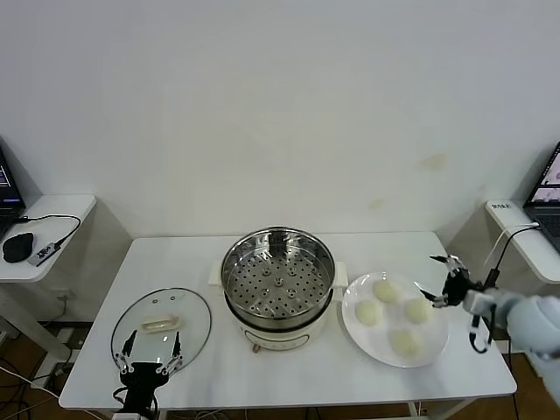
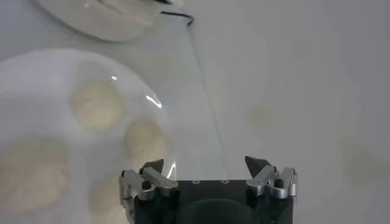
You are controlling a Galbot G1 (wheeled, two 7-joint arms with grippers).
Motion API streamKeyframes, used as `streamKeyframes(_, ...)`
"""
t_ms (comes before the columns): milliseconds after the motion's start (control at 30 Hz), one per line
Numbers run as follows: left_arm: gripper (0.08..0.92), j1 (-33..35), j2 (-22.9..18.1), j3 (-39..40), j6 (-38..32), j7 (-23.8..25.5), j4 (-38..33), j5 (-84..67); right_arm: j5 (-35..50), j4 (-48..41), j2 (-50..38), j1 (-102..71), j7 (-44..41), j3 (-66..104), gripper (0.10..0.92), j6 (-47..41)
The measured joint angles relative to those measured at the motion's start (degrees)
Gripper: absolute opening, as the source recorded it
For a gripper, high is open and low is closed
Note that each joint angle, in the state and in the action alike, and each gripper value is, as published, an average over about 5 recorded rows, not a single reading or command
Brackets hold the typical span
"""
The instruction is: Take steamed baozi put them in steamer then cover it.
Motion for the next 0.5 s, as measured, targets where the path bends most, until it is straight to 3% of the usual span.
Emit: streamKeyframes(500,0.823,-0.3,0.1,-1.5,0.8,0.3,-0.3,2.0,1.7,-17.1,1.6,38.8,-13.9,-42.6,0.823,0.7)
